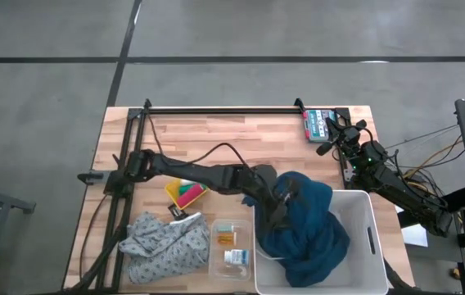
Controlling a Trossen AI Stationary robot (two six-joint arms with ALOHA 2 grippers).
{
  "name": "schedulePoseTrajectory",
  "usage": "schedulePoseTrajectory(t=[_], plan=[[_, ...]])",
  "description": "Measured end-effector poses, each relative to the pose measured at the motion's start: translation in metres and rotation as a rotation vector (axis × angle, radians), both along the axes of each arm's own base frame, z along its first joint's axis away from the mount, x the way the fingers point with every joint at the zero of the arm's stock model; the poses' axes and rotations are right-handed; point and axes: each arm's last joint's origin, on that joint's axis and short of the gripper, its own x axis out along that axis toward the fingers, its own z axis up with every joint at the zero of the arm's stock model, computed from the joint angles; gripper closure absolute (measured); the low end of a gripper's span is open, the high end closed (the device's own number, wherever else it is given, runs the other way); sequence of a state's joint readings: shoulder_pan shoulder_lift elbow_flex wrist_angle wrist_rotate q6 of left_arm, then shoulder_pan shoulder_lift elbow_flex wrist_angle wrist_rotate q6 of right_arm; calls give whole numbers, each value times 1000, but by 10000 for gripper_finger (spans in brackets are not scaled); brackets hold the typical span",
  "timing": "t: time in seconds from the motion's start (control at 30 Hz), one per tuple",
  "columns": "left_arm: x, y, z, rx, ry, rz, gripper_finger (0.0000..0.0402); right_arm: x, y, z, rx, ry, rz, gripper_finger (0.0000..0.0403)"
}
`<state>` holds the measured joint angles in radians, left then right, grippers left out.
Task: Pick & Place Medicine items
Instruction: Put the blue patient gown into the white laundry bin
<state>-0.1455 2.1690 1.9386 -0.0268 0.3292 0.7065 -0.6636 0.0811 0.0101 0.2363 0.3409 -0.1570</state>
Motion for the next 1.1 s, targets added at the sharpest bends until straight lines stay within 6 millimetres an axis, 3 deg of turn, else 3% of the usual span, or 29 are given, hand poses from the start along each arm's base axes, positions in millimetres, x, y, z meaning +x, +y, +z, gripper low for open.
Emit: schedulePoseTrajectory(t=[0.23,0.43,0.57,0.73,0.93,1.1], plan=[[-29,13,61,44,-15,186,61,0,0,0,0,0,-1,394],[-74,36,84,123,217,310,61,0,0,0,0,-1,-1,394],[-98,52,84,73,358,420,61,0,0,0,0,0,0,394],[-116,69,63,52,473,490,61,0,0,0,0,0,-1,394],[-155,74,44,58,558,531,61,0,0,0,0,0,0,394],[-189,75,33,4,514,559,61,0,0,0,0,1,0,394]])
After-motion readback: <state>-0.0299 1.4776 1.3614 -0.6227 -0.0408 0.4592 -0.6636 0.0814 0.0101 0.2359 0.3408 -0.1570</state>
